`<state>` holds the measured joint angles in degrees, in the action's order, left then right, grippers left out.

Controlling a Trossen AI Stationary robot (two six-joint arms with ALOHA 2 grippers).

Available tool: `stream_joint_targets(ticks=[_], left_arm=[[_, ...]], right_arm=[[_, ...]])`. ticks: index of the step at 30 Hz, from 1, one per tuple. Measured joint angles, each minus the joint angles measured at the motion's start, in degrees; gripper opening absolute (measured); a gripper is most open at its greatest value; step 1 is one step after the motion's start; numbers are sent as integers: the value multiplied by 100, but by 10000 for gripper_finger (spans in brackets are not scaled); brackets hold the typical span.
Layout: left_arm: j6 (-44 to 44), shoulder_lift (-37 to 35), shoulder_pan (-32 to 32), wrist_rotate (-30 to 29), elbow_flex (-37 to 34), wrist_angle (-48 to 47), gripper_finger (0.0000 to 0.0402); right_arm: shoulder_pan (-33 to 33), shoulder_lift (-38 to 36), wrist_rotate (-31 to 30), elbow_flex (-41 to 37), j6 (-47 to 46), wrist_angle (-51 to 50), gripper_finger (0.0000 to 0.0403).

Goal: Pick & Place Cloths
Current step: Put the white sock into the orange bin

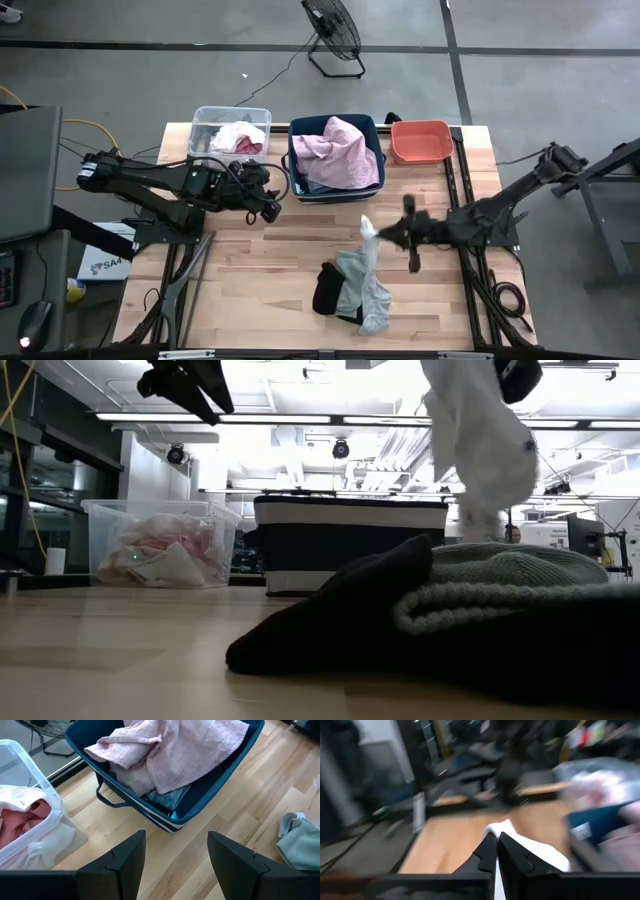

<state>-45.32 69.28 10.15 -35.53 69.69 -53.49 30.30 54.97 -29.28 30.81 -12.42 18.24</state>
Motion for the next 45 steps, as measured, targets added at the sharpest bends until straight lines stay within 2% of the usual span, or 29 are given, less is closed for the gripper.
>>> stream_joint_targets(ticks=[7,13,17,21,27,34,39,42,45], left_arm=[[5,0,0,-143,0,-18,207],[284,0,0,-442,0,-25,207],[519,0,0,-865,0,-119,207],[666,0,-2,-1064,0,-160,207],[668,0,0,-1112,0,-213,207],[654,0,0,-1065,0,-214,207],[757,2,0,-998,0,-225,207],[914,4,0,-964,0,-295,207],[942,4,0,-982,0,-449,207]], right_arm=[[-28,-965,-2215,0,1097,-12,4],[-334,-1636,-4121,0,2111,-8,4],[-816,-1880,-5037,0,2470,-6,4],[-1411,-1966,-5582,0,2679,-4,4],[-2365,-1887,-5642,0,2909,-7,4],[-3351,-1575,-4730,0,2745,-272,4],[-3940,-1113,-4604,0,2353,-519,4],[-4310,-867,-4215,2,2147,-656,4],[-4719,-639,-4087,0,1853,-925,4]])
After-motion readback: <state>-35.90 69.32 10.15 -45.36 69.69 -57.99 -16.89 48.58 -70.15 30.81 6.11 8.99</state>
